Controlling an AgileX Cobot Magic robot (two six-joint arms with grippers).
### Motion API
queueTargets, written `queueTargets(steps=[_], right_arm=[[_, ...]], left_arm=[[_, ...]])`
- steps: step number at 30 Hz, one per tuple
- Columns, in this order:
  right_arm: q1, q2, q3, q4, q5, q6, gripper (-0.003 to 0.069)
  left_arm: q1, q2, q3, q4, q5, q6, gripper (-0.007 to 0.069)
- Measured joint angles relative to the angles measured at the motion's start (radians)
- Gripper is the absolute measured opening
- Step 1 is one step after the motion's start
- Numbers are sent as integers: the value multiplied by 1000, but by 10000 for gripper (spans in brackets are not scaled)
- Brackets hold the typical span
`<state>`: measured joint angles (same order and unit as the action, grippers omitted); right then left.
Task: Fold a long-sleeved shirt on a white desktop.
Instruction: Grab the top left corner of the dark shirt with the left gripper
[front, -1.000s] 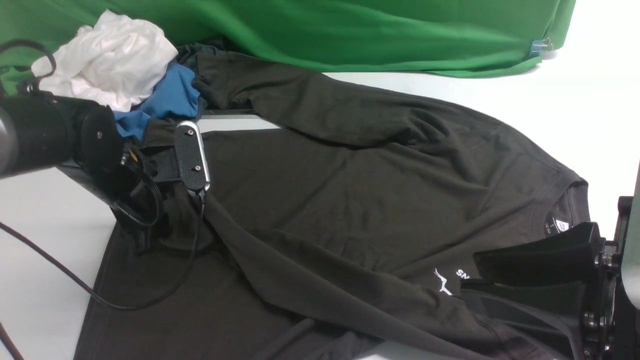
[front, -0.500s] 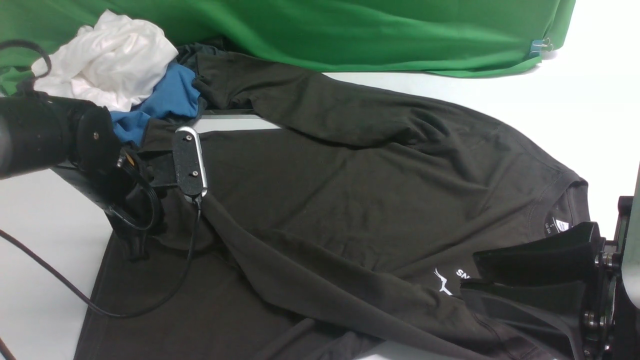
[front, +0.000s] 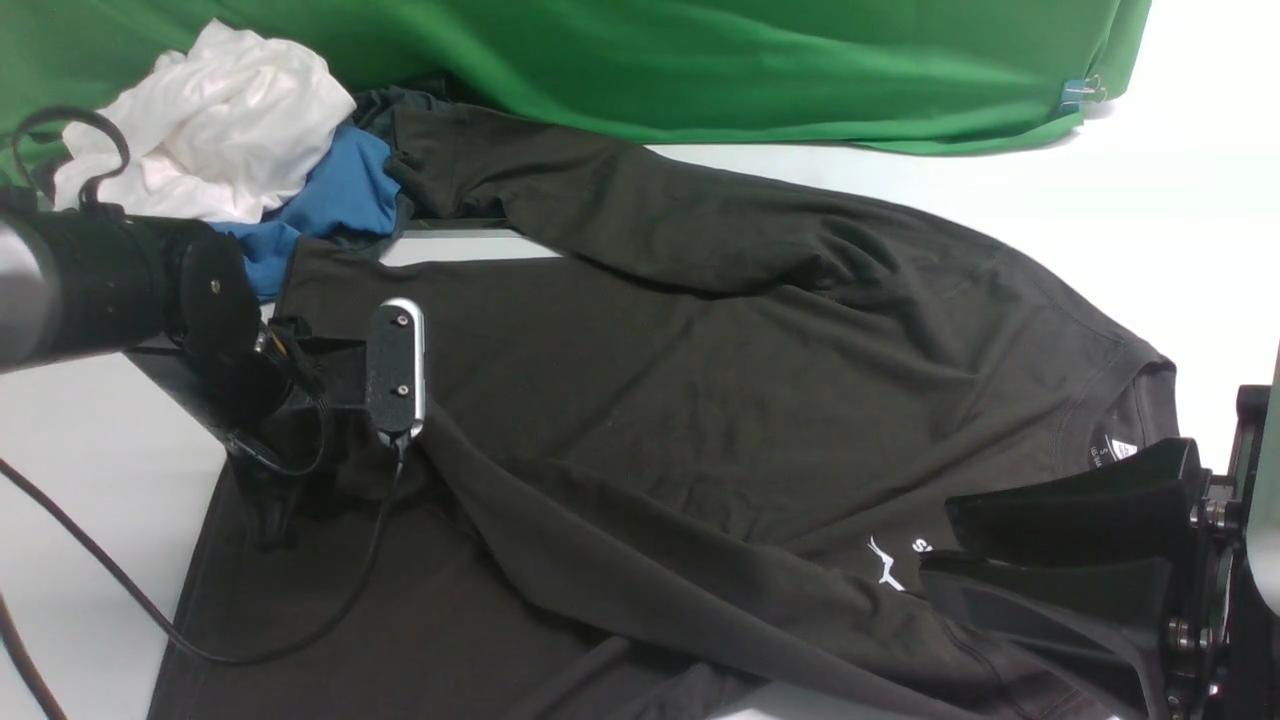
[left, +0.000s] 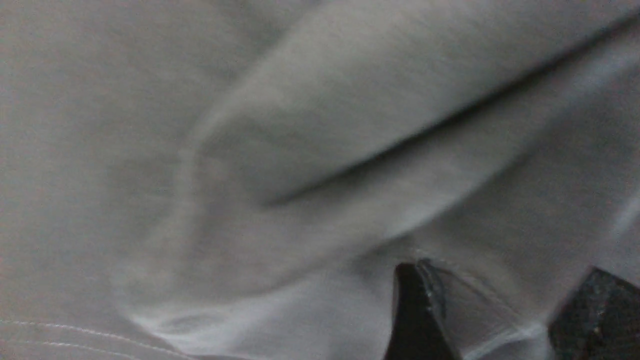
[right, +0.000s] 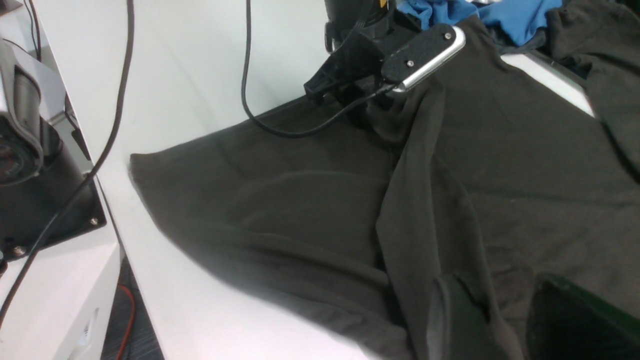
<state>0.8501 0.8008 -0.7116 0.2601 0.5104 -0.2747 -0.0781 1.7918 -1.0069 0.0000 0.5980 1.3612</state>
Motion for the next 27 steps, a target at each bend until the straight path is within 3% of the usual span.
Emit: queueTargets(steps=[12, 27], right_arm=[[0, 0, 0, 0, 0, -2, 237], [0, 0, 0, 0, -1, -14, 237]], left_arm=[[0, -1, 1, 0, 18, -6, 53], [0, -228, 1, 36, 270, -10, 42]])
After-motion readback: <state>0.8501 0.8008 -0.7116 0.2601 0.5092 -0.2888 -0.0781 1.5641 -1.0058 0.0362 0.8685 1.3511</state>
